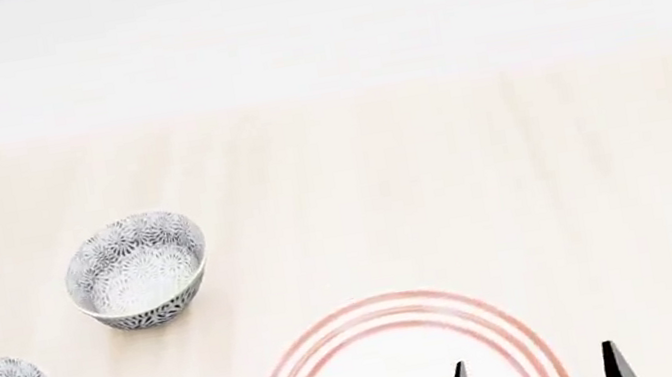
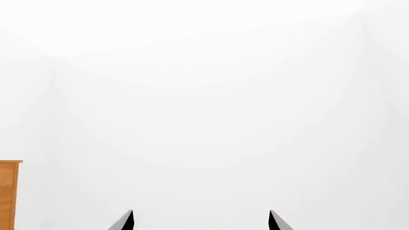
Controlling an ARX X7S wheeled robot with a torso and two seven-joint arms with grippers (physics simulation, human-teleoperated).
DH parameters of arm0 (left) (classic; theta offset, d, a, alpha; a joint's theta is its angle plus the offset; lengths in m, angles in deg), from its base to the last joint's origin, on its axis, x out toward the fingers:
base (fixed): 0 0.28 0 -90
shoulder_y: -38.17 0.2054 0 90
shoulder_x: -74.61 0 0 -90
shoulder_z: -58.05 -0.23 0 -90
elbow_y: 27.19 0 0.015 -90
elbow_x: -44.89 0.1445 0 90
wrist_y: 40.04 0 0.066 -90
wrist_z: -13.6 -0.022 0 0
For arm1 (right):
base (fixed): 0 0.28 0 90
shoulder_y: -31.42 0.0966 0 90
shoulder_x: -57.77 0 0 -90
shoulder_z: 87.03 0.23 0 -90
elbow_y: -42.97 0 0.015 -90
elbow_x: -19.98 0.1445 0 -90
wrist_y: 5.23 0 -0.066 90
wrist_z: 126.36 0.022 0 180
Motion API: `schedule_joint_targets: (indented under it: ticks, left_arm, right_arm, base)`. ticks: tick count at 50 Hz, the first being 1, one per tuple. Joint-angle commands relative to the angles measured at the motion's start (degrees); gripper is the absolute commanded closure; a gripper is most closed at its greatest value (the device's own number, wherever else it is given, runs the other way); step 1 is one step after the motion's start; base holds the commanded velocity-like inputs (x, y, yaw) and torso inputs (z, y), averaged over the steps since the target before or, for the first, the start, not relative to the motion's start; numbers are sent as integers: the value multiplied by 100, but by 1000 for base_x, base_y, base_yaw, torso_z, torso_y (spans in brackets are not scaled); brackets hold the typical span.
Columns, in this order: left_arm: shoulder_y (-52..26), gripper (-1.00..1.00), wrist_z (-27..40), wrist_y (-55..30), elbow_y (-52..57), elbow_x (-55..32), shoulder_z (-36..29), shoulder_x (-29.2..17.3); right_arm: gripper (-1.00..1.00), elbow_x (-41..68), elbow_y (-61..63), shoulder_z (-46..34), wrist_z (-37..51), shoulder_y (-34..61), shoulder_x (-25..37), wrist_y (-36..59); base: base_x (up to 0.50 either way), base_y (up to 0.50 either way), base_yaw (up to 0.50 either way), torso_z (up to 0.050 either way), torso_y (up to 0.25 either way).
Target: Pick up the bowl and put it in the front on the plate.
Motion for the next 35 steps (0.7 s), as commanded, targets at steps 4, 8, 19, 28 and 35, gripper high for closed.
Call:
schedule_joint_targets:
  ticks: [4,8,19,28,35]
  left_arm:
    - [-5,-100,29,-11,6,47,-21,-20]
    - [-16,-100,49,-10,-5,42,-40,-39]
    - [-21,-100,100,-36,9,38,-93,-78]
    - [-41,-100,127,-74,16,14,-134,-111]
    - [-47,-100,162,-66,-5,-2,-165,-140]
  right_arm:
    - [-100,-65,-12,-22,9,-4,23,-101]
    - [-100,-14,-19,-55,-1,0,44,-167]
    - [-100,-37,-28,-160,-65,-31,124,-382]
    - [-100,2,-41,-188,-6,-6,153,-318]
    - [-100,7,-64,-210,28,-2,173,-324]
  base:
    - [500,0,0,0,4]
    - [264,0,0,0,0]
    - [0,227,0,0,0]
    - [0,500,0,0,0]
    - [0,500,0,0,0]
